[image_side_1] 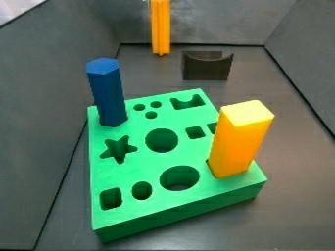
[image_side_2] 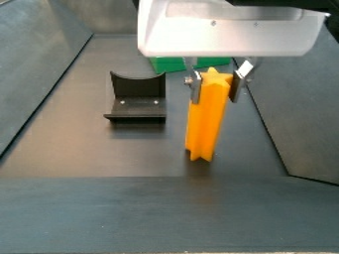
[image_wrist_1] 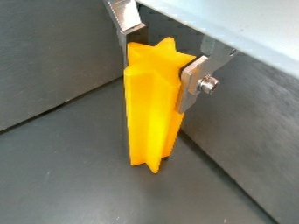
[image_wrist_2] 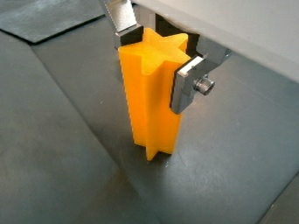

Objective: Pick up the star object. Move up. Move to above the board. Insert the star object.
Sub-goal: Pick up the star object, then move up.

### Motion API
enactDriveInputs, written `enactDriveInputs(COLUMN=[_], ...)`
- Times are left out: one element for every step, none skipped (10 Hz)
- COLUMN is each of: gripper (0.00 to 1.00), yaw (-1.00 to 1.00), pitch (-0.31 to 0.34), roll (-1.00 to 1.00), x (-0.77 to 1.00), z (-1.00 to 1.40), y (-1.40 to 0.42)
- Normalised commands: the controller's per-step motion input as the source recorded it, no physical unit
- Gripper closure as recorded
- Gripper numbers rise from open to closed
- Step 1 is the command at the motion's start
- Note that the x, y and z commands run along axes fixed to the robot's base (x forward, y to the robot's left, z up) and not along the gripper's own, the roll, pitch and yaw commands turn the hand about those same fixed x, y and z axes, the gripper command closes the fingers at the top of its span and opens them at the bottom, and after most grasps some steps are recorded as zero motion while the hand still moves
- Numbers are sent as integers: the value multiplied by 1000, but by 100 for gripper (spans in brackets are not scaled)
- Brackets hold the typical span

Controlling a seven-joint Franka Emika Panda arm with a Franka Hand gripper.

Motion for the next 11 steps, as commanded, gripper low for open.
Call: enactDriveInputs(gripper=[100,100,100,100,100,100,100,100,100,100,100], yaw=[0,0,0,0,0,0,16,7,-4,1,8], pitch=[0,0,0,0,0,0,8,26,44,68,86], roll=[0,0,0,0,0,0,6,21,40,58,67], x=[0,0,0,0,0,0,-19,-23,-15,-7,-3], z=[0,0,0,0,0,833,811,703,564,365,217], y=[0,0,0,0,0,0,42,38,19,12,9])
